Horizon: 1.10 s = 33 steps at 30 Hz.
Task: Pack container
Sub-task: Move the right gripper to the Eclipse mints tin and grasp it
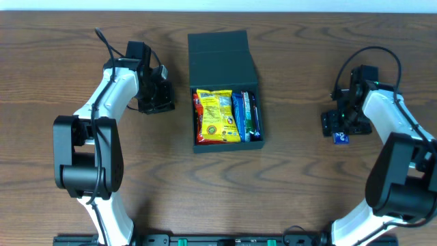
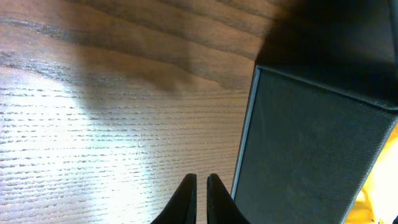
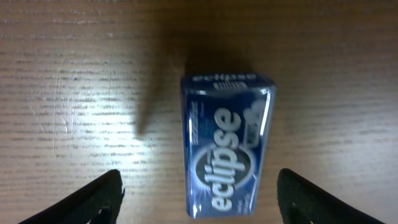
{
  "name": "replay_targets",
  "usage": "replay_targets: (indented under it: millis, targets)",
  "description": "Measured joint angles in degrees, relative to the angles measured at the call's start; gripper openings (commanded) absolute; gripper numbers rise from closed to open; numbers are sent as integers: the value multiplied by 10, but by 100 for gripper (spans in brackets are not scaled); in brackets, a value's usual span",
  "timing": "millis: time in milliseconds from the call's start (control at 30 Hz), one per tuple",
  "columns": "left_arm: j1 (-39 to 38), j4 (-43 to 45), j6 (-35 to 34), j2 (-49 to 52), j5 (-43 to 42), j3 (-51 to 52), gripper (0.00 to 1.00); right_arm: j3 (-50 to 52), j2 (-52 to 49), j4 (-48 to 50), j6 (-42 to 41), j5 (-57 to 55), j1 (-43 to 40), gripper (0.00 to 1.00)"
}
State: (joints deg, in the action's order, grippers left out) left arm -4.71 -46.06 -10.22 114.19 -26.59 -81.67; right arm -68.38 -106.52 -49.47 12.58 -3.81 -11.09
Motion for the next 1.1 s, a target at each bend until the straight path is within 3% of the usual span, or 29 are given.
replay_targets:
  millis: [300, 567, 733, 1100]
  targets:
    - [0, 0, 0, 0, 0, 0, 9, 0, -28, 48, 25, 5, -18, 79]
    - [0, 0, 0, 0, 0, 0, 9, 0, -35, 67, 41, 14, -23, 64]
    - [0, 0, 0, 0, 0, 0, 8, 0, -37, 76, 45, 37, -23, 47]
    - [0, 0, 0, 0, 0, 0, 8, 0, -37, 77, 44, 46, -23, 40]
